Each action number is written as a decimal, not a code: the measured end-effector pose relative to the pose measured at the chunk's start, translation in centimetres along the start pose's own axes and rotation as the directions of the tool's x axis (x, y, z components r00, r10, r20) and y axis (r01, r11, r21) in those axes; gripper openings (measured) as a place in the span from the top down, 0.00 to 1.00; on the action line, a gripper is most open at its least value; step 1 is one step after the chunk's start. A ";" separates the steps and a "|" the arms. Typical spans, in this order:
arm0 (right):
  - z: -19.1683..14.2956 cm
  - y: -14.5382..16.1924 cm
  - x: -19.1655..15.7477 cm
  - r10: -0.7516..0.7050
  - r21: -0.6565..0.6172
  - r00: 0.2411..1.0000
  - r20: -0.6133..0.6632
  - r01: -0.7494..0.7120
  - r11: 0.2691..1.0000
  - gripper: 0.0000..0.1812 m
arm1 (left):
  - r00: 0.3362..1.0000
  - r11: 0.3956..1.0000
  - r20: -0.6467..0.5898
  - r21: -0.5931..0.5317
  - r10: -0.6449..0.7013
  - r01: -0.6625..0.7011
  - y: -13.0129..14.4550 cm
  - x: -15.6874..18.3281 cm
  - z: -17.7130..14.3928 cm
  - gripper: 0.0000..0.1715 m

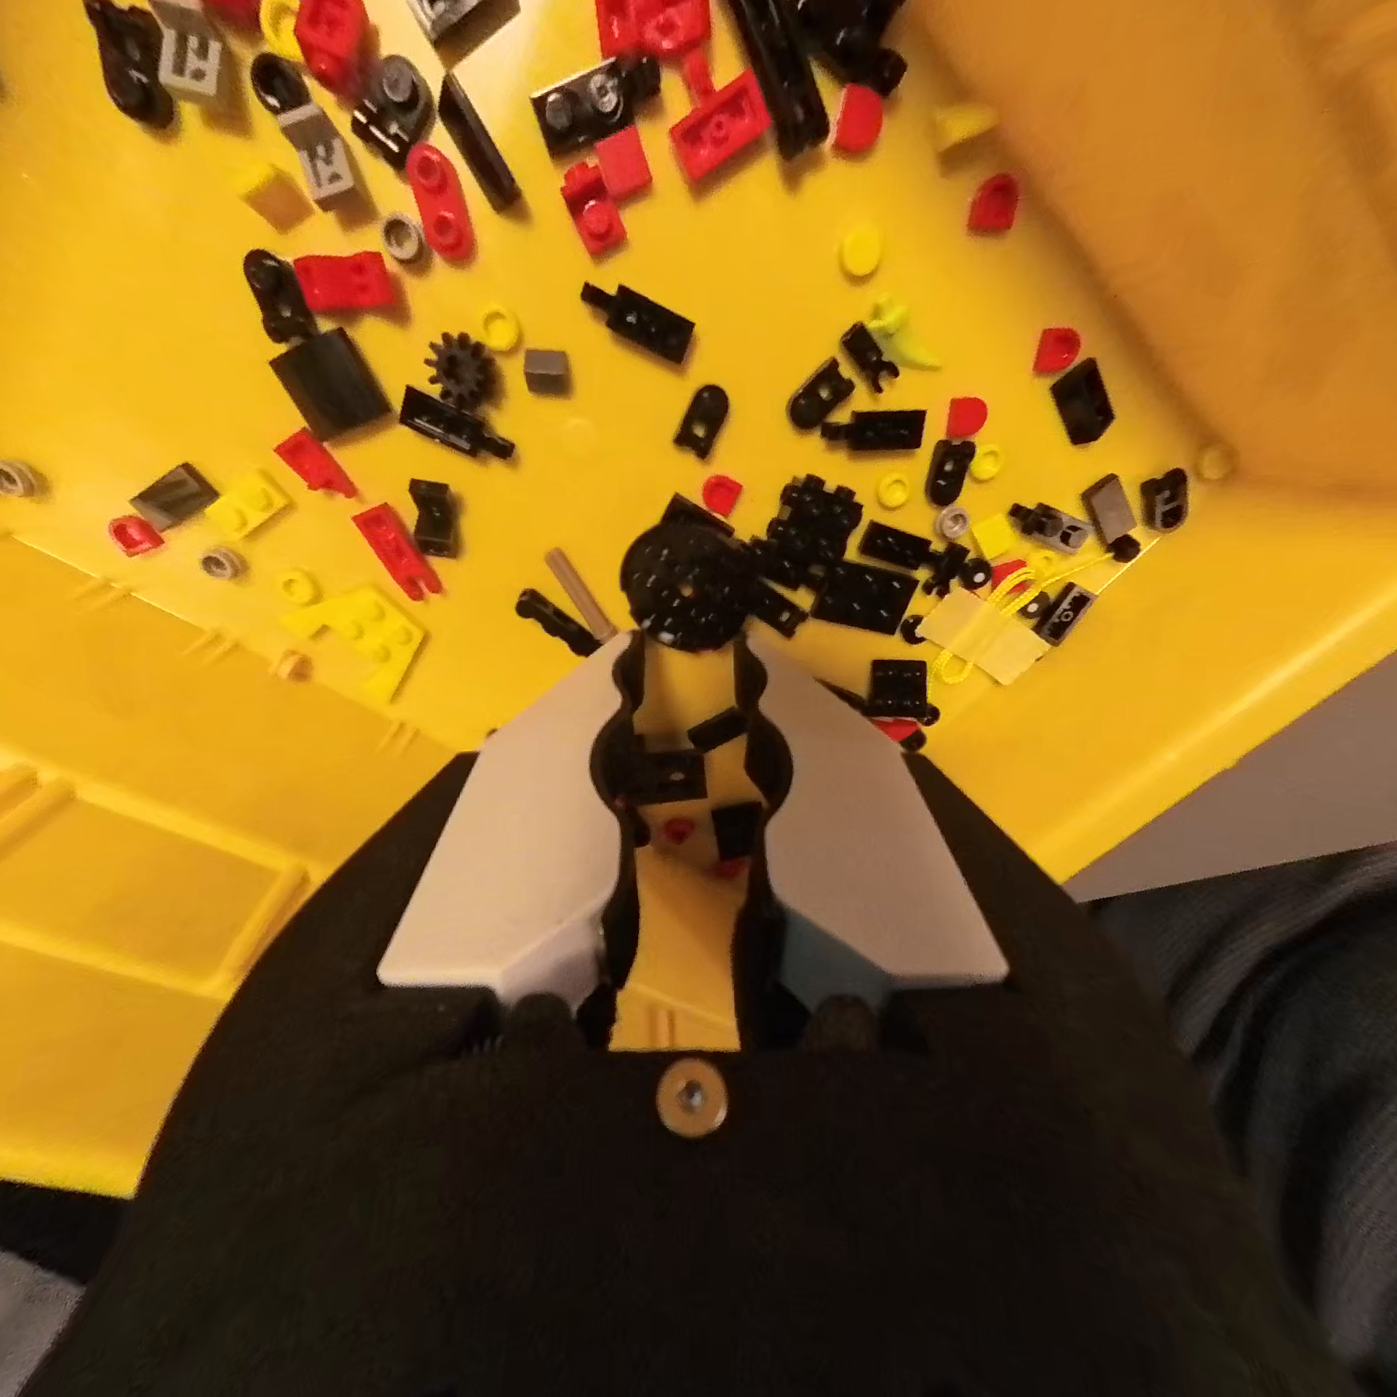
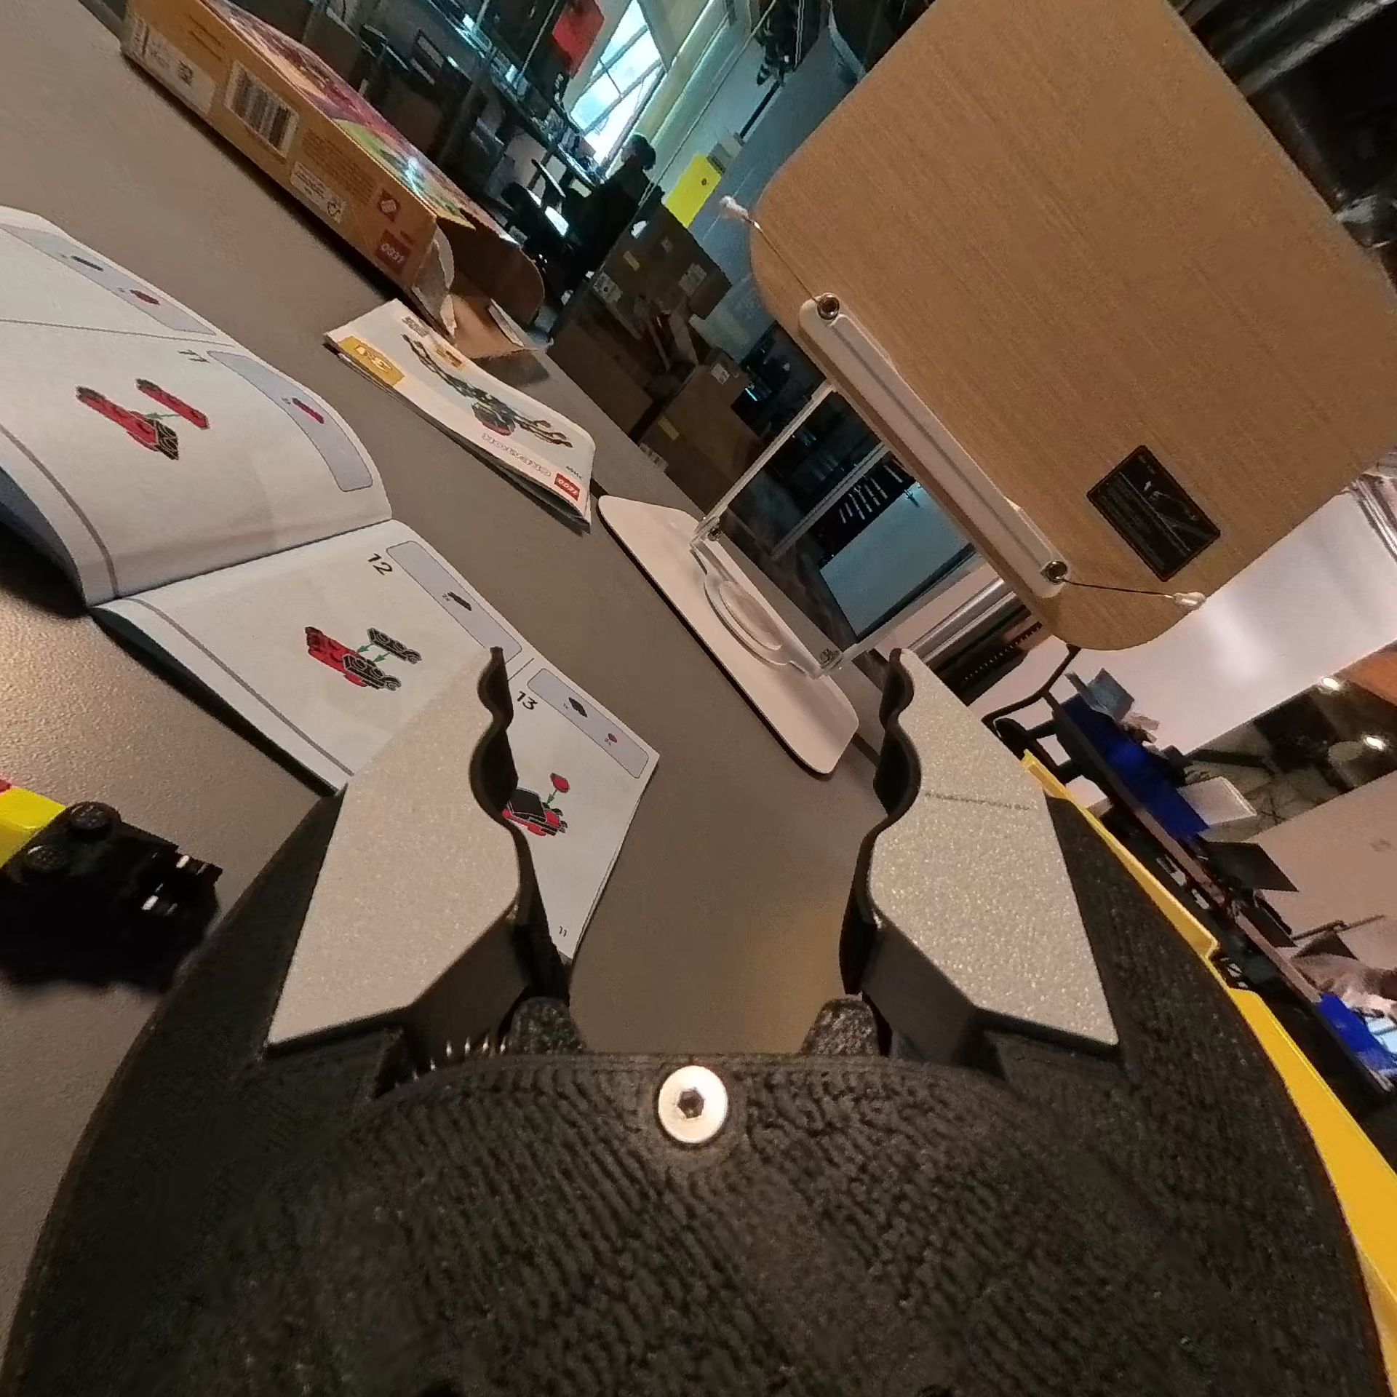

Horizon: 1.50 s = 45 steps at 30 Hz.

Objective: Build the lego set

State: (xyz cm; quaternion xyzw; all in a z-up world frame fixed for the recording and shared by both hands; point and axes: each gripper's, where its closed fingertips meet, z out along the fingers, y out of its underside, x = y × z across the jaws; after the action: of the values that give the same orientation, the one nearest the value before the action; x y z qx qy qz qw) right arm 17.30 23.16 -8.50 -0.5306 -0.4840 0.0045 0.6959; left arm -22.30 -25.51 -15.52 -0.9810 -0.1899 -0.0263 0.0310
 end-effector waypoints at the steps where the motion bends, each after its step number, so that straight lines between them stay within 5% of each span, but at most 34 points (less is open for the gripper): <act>1: 0.0 0.0 0.0 -0.001 -0.001 1.000 0.001 0.001 1.000 0.46 | 1.000 1.000 0.007 -0.003 0.006 -0.006 0.0 0.0 0.0 0.87; 5: 0.0 0.0 -0.1 -0.004 -0.002 1.000 0.003 0.004 1.000 0.47 | 0.998 0.998 0.003 -0.008 0.063 -0.063 -0.1 0.3 0.1 1.00; 13: 0.1 0.0 -0.1 -0.008 -0.003 1.000 0.006 0.008 1.000 0.47 | 0.998 0.991 -0.015 0.117 0.068 -0.066 -1.4 0.7 -1.4 1.00; 18: 0.1 0.0 -0.2 -0.012 -0.004 1.000 0.010 0.012 1.000 0.47 | 0.999 0.996 0.016 0.079 0.050 -0.051 -1.5 0.1 -1.0 0.91; 38: 0.2 0.1 -0.3 -0.018 -0.008 1.000 0.014 0.018 1.000 0.47 | 0.993 0.996 0.083 0.027 0.085 -0.087 -1.1 -0.8 -0.1 0.91; 42: 0.2 0.1 -0.3 -0.017 -0.008 1.000 0.012 0.017 1.000 0.47 | 0.976 0.958 0.188 0.241 0.112 -0.156 -3.5 -0.3 -3.4 0.92; 44: 0.2 0.1 -0.3 -0.015 -0.008 1.000 0.011 0.015 1.000 0.47 | 0.955 0.836 0.265 0.489 0.129 -0.249 -5.9 1.6 -8.0 0.92; 45: 0.2 0.1 -0.3 -0.016 -0.009 1.000 0.012 0.016 1.000 0.47 | 0.943 0.719 0.285 0.619 0.170 -0.316 -6.9 3.8 -10.9 0.91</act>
State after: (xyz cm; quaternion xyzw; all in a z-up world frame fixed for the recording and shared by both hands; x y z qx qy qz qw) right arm 17.07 23.16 -8.78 -0.5298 -0.4922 0.0001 0.6907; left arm -21.82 -18.51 -4.08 -0.9205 -0.0580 0.1489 0.3565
